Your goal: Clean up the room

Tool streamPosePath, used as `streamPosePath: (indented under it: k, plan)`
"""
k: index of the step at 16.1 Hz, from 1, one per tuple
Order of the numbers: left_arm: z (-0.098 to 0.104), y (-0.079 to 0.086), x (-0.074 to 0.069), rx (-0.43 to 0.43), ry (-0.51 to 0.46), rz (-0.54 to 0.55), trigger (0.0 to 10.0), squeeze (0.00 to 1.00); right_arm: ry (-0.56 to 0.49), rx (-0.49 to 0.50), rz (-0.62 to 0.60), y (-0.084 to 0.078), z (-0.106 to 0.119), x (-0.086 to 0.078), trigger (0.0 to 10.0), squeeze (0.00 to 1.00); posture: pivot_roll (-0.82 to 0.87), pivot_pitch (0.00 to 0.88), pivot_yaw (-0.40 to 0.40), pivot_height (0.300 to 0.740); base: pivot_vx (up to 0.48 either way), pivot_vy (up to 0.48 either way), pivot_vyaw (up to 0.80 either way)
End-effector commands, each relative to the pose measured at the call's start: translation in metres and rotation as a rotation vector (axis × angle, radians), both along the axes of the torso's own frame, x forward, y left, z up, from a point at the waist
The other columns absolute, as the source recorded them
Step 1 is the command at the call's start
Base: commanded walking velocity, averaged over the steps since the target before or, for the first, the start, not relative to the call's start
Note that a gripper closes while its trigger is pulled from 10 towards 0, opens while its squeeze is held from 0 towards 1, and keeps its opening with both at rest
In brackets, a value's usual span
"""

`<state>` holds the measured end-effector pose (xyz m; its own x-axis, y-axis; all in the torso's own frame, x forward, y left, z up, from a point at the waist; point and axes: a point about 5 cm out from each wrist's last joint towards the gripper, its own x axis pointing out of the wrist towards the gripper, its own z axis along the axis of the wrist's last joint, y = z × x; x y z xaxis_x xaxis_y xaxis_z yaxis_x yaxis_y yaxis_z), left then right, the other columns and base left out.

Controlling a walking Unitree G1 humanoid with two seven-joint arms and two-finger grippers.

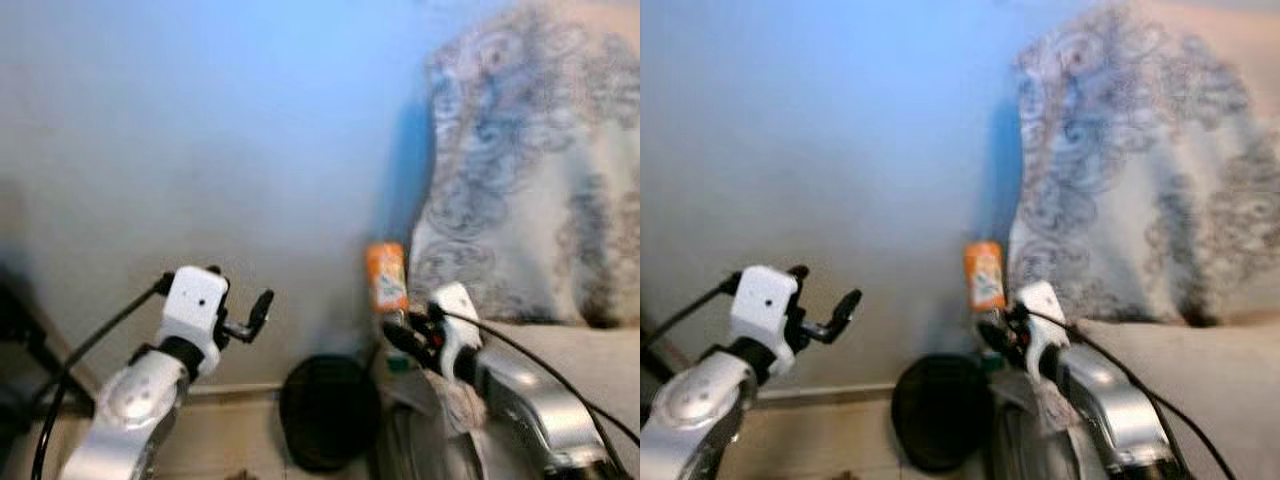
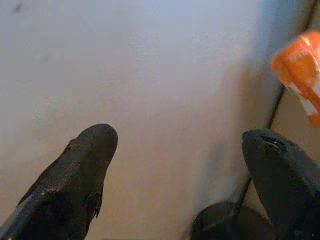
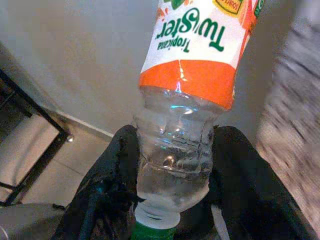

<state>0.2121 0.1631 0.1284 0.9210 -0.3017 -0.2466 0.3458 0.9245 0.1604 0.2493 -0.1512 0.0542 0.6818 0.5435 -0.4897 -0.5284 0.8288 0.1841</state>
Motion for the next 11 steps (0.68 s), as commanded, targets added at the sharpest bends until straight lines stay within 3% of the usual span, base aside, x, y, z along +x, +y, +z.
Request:
streamPosePath:
  k: [1,4,6,9,11]
  plan:
    - [-0.004,-0.003,-0.006,0.002,0.046,-0.052,10.0,0.0,-0.005,-0.041,0.043,0.004,-0.003,0.002,10.0,0.0,0.14,0.0,-0.059,0.74,0.0,0.0,0.0]
    - [-0.019,-0.001,-0.024,0.07,0.207,-0.246,10.0,0.0,0.091,-0.198,0.162,0.009,-0.027,0.008,10.0,0.0,0.15,0.0,-0.068,0.74,0.0,0.0,0.0]
    - [-0.02,0.003,-0.025,0.084,0.236,-0.28,10.0,0.0,0.124,-0.239,0.209,0.011,-0.036,0.01,10.0,0.0,0.14,0.0,-0.066,0.74,0.0,0.0,0.0]
    - [-0.023,0.01,-0.027,0.125,0.314,-0.375,10.0,0.0,0.162,-0.423,0.321,0.02,-0.061,0.017,10.0,0.0,0.12,0.0,-0.058,0.74,0.0,0.0,0.0]
    - [-0.024,0.014,-0.029,0.135,0.343,-0.408,10.0,0.0,0.146,-0.48,0.278,0.029,-0.067,0.025,10.0,0.0,0.12,0.0,-0.054,0.74,0.0,0.0,0.0]
